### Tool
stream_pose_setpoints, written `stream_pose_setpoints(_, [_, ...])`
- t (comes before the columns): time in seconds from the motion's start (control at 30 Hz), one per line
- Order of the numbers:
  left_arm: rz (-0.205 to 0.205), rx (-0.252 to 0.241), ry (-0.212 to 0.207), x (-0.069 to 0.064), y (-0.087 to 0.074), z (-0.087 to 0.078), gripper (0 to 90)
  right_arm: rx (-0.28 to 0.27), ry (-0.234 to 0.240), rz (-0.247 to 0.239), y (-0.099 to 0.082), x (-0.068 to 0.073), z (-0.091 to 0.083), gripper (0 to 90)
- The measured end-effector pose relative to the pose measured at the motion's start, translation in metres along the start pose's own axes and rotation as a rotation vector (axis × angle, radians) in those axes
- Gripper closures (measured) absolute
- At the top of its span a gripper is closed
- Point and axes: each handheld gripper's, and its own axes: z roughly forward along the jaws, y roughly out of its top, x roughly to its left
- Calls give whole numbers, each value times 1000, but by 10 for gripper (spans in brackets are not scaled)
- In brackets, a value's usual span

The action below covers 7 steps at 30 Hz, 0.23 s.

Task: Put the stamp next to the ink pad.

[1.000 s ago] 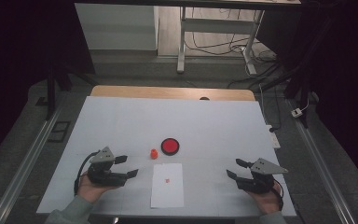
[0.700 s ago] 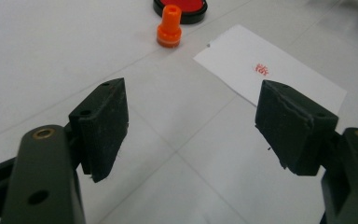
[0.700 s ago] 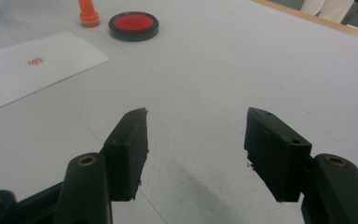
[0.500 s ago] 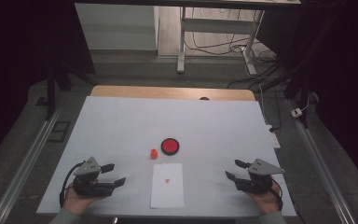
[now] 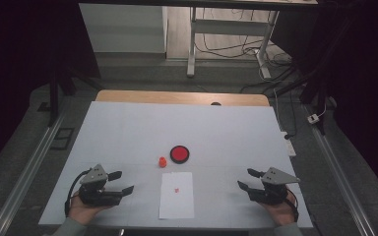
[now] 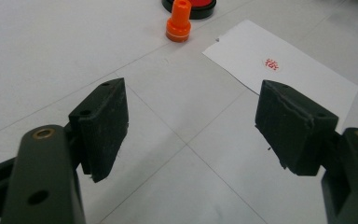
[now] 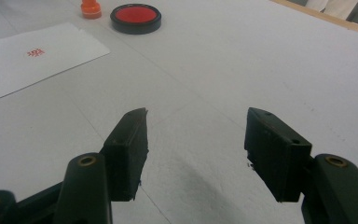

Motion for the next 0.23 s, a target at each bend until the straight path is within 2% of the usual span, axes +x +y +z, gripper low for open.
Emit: stream_pose_setpoints(0.23, [0,-3,2,1,1,0,261,-5,4,-3,0,0,0,391])
